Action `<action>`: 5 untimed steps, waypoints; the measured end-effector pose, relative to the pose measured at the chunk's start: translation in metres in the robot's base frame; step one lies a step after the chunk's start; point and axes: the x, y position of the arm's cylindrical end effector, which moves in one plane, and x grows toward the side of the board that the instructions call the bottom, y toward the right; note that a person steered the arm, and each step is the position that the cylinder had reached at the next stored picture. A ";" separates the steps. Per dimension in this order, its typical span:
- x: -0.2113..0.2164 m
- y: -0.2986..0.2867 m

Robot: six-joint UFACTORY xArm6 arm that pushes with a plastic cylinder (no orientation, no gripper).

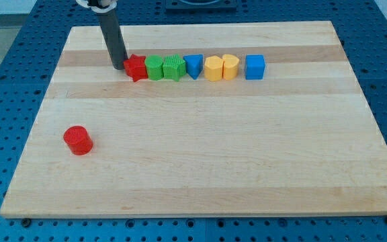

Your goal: Place the red circle left to the red star

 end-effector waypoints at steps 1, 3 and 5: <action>0.002 0.000; 0.006 -0.007; 0.072 -0.029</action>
